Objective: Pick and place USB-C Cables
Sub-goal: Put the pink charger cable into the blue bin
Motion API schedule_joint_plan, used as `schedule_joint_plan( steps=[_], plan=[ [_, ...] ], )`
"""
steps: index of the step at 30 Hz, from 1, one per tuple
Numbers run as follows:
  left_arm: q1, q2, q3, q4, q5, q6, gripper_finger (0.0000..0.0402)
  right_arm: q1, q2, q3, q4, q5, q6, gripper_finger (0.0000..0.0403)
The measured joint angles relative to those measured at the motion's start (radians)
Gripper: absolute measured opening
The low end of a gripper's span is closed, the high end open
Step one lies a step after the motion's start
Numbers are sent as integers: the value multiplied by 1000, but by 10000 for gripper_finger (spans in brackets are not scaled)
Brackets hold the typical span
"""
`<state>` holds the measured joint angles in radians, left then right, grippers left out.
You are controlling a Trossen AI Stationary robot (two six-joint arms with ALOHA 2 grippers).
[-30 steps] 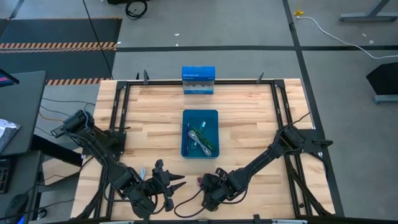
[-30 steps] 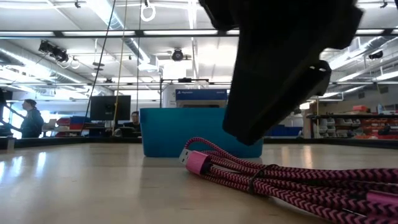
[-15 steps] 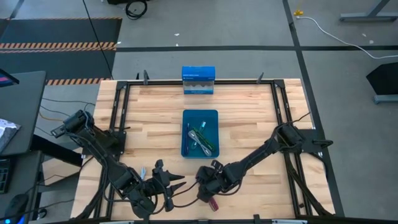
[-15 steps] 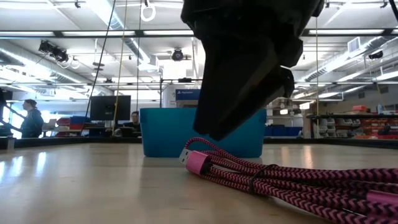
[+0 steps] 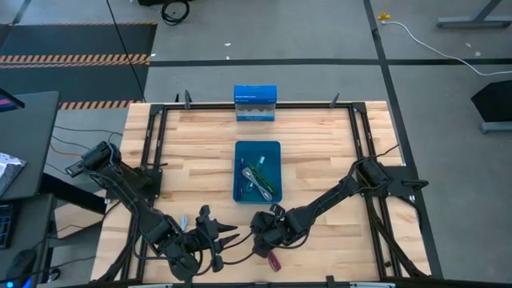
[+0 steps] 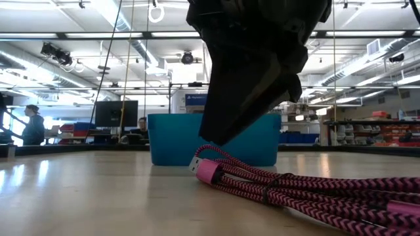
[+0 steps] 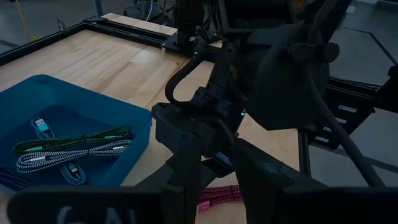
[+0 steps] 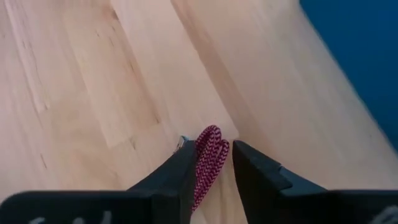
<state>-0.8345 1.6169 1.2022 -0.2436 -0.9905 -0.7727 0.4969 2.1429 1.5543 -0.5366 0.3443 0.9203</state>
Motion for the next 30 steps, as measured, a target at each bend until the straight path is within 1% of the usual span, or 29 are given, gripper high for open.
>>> schedule_joint_plan(
  steps=[3,7,11,14,19,21,25,30],
  plan=[
    [0,0,0,0,0,0,103,-5,16,0,20,-14,0,101],
    [-1,0,0,0,0,1,103,-12,54,0,58,-52,-5,100],
    [-6,-1,-1,0,5,0,103,-14,75,1,55,-36,-8,91],
    [-7,-1,-1,-1,7,0,103,-13,77,2,58,-22,-28,70],
    [-8,-1,-1,-6,9,1,103,-12,60,0,54,-16,-80,14],
    [-8,-1,-1,-8,8,0,103,-9,47,-1,54,-12,-86,11],
    [-8,-1,-1,-8,8,-1,103,-2,18,-1,58,-8,-89,19],
    [-8,-1,-1,-5,8,-1,103,6,-20,-1,74,4,-150,10]
  ],
)
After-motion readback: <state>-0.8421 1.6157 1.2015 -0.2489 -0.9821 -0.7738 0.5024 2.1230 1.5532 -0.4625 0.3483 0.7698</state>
